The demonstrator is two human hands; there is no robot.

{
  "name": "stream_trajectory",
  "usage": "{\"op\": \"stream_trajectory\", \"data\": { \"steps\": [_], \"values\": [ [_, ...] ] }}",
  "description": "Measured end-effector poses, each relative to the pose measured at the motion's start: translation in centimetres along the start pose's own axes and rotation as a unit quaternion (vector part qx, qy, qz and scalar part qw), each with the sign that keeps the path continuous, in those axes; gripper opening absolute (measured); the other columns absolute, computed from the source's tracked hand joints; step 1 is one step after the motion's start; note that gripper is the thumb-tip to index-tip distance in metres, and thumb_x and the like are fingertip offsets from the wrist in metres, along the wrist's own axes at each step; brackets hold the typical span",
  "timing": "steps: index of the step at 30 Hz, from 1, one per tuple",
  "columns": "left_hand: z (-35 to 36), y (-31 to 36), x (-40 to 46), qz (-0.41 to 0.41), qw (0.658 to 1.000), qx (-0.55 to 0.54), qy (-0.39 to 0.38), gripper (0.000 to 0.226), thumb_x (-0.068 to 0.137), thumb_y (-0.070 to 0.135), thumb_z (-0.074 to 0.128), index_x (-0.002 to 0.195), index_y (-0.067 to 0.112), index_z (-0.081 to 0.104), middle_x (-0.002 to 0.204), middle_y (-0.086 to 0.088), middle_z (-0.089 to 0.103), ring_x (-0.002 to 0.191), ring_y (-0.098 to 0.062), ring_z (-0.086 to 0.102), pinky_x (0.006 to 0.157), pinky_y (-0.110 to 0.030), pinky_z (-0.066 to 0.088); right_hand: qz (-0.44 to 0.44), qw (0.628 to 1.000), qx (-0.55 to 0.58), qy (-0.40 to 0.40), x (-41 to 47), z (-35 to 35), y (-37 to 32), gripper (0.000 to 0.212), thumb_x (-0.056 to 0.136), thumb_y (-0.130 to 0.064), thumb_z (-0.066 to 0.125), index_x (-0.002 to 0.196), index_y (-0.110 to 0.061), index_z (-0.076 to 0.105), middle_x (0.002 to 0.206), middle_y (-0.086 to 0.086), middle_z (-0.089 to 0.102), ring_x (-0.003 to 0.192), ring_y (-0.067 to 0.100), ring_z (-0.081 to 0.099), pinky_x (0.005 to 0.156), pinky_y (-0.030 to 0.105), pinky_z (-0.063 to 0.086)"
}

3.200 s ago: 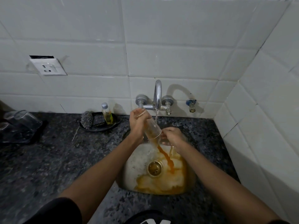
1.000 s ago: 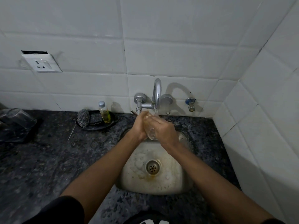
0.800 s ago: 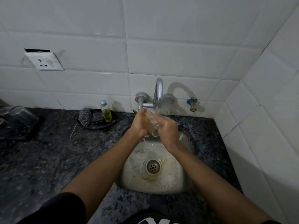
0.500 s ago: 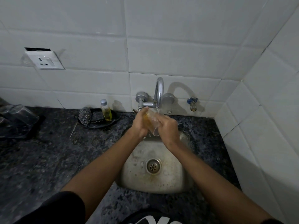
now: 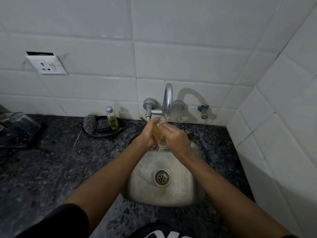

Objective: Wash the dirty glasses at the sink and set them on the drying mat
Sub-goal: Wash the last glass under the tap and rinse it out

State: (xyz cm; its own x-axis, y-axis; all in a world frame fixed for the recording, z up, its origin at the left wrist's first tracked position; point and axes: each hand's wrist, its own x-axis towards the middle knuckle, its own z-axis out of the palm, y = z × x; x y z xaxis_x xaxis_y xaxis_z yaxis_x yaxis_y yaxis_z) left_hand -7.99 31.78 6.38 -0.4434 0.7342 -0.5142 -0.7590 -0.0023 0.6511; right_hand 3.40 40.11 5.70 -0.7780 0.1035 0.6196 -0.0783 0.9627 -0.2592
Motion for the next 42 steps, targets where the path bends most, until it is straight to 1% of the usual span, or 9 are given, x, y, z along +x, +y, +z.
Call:
{"op": "stream_trajectory", "data": {
  "steps": [4, 8, 14, 19, 24, 29, 33, 38, 42],
  "values": [
    [-0.5, -0.2, 0.1, 0.055, 0.998, -0.033, 0.000, 0.029, 0.103, 0.031, 0.055, 0.098, 0.006, 0.069, 0.091, -0.011, 0.067, 0.084, -0.024, 0.067, 0.087, -0.041, 0.053, 0.187, 0.980, 0.063, 0.028, 0.2, -0.2, -0.1, 0.027, 0.090, -0.009, 0.074, 0.116, -0.005, 0.077, 0.102, 0.013, 0.077, 0.088, 0.030, 0.076, 0.077, 0.041, 0.063],
    [-0.1, -0.4, 0.0, 0.025, 0.999, -0.005, -0.031, 0.041, 0.105, 0.041, 0.050, 0.085, 0.011, 0.069, 0.085, -0.007, 0.066, 0.080, -0.021, 0.066, 0.080, -0.038, 0.052, -0.009, 0.999, -0.018, -0.028, -0.4, -0.3, 0.3, 0.061, 0.072, 0.005, 0.086, 0.131, -0.001, 0.070, 0.129, 0.017, 0.072, 0.117, 0.029, 0.071, 0.105, 0.036, 0.056],
    [-0.9, -0.3, 0.7, 0.075, 0.996, -0.042, -0.006, 0.029, 0.103, 0.031, 0.055, 0.091, 0.009, 0.072, 0.085, -0.008, 0.070, 0.082, -0.022, 0.068, 0.081, -0.036, 0.055, 0.078, 0.996, 0.053, 0.000, -0.3, 0.5, 0.1, 0.050, 0.088, -0.003, 0.078, 0.137, -0.004, 0.066, 0.136, 0.014, 0.068, 0.125, 0.025, 0.067, 0.107, 0.041, 0.055],
    [-0.7, -0.5, 0.6, 0.018, 0.999, -0.013, -0.027, 0.055, 0.109, 0.036, 0.046, 0.062, 0.013, 0.063, 0.062, 0.001, 0.062, 0.058, -0.013, 0.065, 0.060, -0.025, 0.057, -0.114, 0.993, -0.043, -0.012, -1.1, 0.7, 0.6, 0.032, 0.094, -0.004, 0.063, 0.124, 0.001, 0.073, 0.129, 0.019, 0.071, 0.123, 0.030, 0.068, 0.112, 0.041, 0.050],
    [-1.1, -1.0, 0.4, 0.069, 0.993, -0.090, -0.007, 0.028, 0.098, 0.037, 0.055, 0.082, 0.015, 0.059, 0.086, -0.006, 0.055, 0.081, -0.022, 0.059, 0.082, -0.041, 0.050, 0.074, 0.996, 0.057, 0.011, -0.9, 0.5, -0.3, 0.046, 0.092, 0.002, 0.072, 0.137, -0.006, 0.067, 0.136, 0.013, 0.069, 0.125, 0.022, 0.067, 0.104, 0.037, 0.057],
    [-0.9, -0.7, 0.5, 0.057, 0.998, -0.005, -0.015, 0.045, 0.101, 0.052, 0.062, 0.082, 0.011, 0.068, 0.081, -0.006, 0.065, 0.080, -0.020, 0.065, 0.078, -0.035, 0.054, -0.045, 0.999, 0.019, 0.009, -1.3, 0.0, 0.4, 0.040, 0.091, -0.003, 0.070, 0.131, 0.002, 0.069, 0.136, 0.018, 0.068, 0.128, 0.027, 0.065, 0.113, 0.037, 0.049],
    [-0.8, -0.5, 0.5, 0.087, 0.996, -0.032, 0.017, 0.030, 0.100, 0.037, 0.062, 0.090, 0.011, 0.071, 0.088, -0.009, 0.067, 0.082, -0.023, 0.067, 0.078, -0.038, 0.056, 0.168, 0.978, 0.120, 0.023, -0.5, -0.2, -0.9, 0.036, 0.101, -0.022, 0.058, 0.134, -0.013, 0.069, 0.123, 0.007, 0.074, 0.108, 0.014, 0.069, 0.093, 0.020, 0.054],
    [-1.1, -0.2, 0.7, 0.121, 0.991, -0.063, 0.004, 0.021, 0.088, 0.030, 0.065, 0.078, 0.016, 0.054, 0.079, -0.007, 0.047, 0.073, -0.022, 0.052, 0.074, -0.039, 0.051, 0.285, 0.949, 0.066, -0.119, -1.2, 0.1, 0.1, 0.028, 0.102, -0.027, 0.062, 0.127, -0.016, 0.061, 0.105, 0.005, 0.074, 0.092, 0.028, 0.071, 0.076, 0.043, 0.058],
    [-2.0, -0.3, 1.2, 0.142, 0.988, -0.035, 0.039, 0.017, 0.081, 0.024, 0.074, 0.086, 0.015, 0.060, 0.080, -0.007, 0.054, 0.073, -0.023, 0.056, 0.075, -0.043, 0.052, 0.336, 0.855, 0.238, -0.315, -2.3, -0.8, 1.6, 0.088, 0.088, -0.043, 0.077, 0.160, -0.032, 0.028, 0.147, -0.004, 0.055, 0.130, 0.018, 0.058, 0.106, 0.042, 0.052]
  ]
}}
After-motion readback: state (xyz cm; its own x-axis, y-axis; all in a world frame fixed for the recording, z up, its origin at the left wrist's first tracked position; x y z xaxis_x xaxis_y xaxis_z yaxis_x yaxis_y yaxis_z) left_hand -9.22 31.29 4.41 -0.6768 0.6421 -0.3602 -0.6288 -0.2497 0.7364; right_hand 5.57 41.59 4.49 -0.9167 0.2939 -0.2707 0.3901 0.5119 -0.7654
